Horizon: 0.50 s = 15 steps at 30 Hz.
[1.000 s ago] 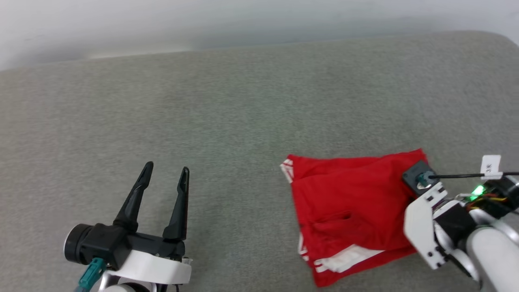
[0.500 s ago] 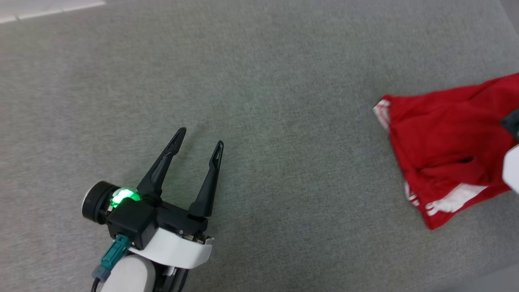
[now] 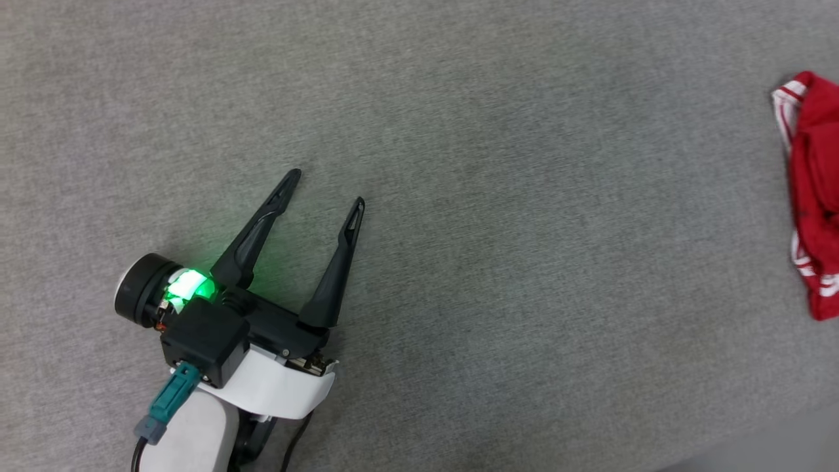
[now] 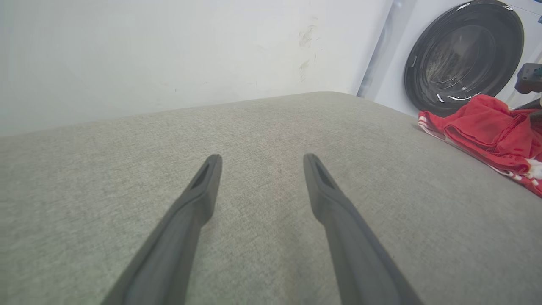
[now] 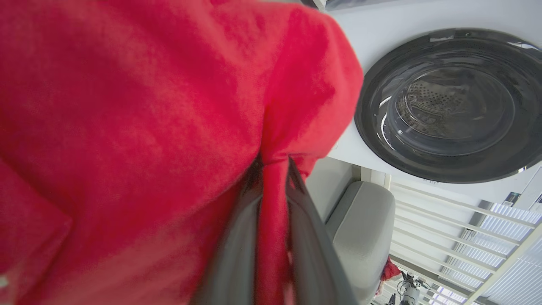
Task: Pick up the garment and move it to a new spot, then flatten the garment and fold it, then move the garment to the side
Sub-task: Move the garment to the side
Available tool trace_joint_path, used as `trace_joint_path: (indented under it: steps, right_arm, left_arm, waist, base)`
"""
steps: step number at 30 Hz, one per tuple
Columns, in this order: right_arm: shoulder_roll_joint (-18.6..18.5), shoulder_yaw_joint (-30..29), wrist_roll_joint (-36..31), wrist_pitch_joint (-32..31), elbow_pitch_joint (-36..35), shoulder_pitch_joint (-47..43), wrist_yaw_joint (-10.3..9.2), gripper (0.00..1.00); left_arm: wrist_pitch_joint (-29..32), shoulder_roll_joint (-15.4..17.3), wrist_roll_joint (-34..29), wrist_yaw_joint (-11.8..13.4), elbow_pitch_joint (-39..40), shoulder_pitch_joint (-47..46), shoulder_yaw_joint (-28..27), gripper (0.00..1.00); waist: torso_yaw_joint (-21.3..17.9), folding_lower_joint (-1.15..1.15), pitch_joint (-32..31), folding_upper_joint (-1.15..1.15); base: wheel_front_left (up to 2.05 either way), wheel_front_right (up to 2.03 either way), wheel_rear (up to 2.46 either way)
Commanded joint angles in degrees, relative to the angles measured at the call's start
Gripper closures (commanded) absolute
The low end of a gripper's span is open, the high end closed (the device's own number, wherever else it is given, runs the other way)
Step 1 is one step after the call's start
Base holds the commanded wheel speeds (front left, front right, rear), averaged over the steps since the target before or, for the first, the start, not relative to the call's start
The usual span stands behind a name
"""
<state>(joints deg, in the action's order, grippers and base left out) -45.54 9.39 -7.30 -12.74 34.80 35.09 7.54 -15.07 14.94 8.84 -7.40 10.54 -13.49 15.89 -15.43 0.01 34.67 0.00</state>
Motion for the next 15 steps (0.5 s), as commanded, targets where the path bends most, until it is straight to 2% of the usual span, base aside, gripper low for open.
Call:
trace_joint_path:
  steps: [1, 9, 10, 11, 12, 15]
  right_arm:
    - [0.71, -0.59, -0.60, 0.61, 0.70, 1.08, -0.10, 1.00]
    - [3.34, -6.65, -5.20, 5.13, 6.80, 3.47, -0.10, 1.00]
    - [3.50, -7.28, -5.79, 5.38, 7.08, 3.71, -0.10, 0.80]
    - [3.66, -7.79, -6.54, 5.73, 7.22, 3.88, -0.10, 0.03]
    - [3.99, -8.19, -7.00, 5.90, 7.33, 4.05, -0.10, 0.00]
    - [4.90, -9.24, -8.00, 6.51, 6.46, 4.66, -0.09, 0.00]
  left_arm:
    - [-0.13, 0.28, 0.02, -0.07, 0.13, -0.63, -0.20, 0.00]
    - [-0.13, 0.37, 0.13, -0.07, -0.01, -0.16, -0.39, 0.00]
    - [-0.13, 0.15, 0.14, -0.07, -0.08, -0.02, -0.40, 0.00]
    - [-0.13, -0.08, 0.20, -0.07, -0.20, 0.10, -0.40, 0.00]
    - [-0.13, -0.33, 0.30, -0.07, -0.35, 0.28, -0.49, 0.00]
    - [-0.13, -1.38, 0.54, -0.07, -0.84, 1.06, -0.92, 0.00]
  waist:
    - [0.36, -0.01, 0.26, 0.00]
    - [1.56, -0.01, -0.38, 0.00]
    - [1.69, -0.01, -0.78, 0.00]
    - [1.80, -0.01, -1.29, 0.00]
    - [1.90, -0.01, -1.88, 0.00]
    - [2.23, -0.01, -4.35, 0.00]
  base:
    - [0.00, 0.00, 0.00]
    - [0.00, 0.00, 0.00]
    - [0.00, 0.00, 0.00]
    - [0.00, 0.00, 0.00]
    - [0.00, 0.00, 0.00]
    - [0.00, 0.00, 0.00]
